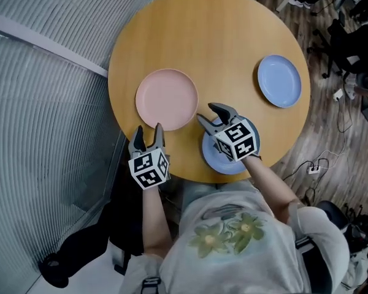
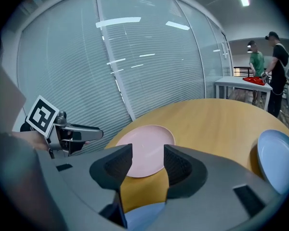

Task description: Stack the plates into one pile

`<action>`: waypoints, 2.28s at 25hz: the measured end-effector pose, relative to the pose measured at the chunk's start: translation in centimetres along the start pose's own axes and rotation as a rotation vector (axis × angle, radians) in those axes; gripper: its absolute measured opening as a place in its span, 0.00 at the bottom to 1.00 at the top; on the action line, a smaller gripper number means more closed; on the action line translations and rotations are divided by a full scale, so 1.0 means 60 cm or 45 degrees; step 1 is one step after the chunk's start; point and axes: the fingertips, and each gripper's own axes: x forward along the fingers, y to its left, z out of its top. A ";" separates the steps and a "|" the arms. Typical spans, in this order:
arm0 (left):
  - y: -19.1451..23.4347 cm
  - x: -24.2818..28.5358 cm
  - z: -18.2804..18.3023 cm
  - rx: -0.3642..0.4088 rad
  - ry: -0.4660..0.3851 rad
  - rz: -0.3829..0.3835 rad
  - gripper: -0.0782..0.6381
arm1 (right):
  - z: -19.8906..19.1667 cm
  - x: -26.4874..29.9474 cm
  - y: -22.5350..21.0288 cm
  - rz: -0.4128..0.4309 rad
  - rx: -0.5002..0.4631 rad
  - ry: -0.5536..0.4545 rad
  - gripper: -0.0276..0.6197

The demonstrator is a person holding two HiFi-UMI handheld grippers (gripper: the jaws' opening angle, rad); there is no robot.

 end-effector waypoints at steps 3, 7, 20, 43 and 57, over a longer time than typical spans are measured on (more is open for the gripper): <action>0.023 0.028 0.001 -0.004 0.046 0.002 0.46 | 0.001 0.030 -0.017 -0.031 0.025 0.039 0.33; 0.049 0.068 -0.005 -0.021 0.101 0.012 0.47 | -0.006 0.071 -0.042 -0.050 0.055 0.089 0.33; 0.141 0.186 -0.052 -0.025 0.347 0.053 0.47 | -0.041 0.194 -0.105 -0.128 0.156 0.256 0.33; 0.126 0.208 -0.078 0.029 0.452 0.140 0.24 | -0.089 0.195 -0.127 -0.132 0.090 0.468 0.24; 0.054 0.117 -0.059 -0.016 0.351 0.212 0.24 | -0.055 0.097 -0.121 -0.053 0.007 0.380 0.24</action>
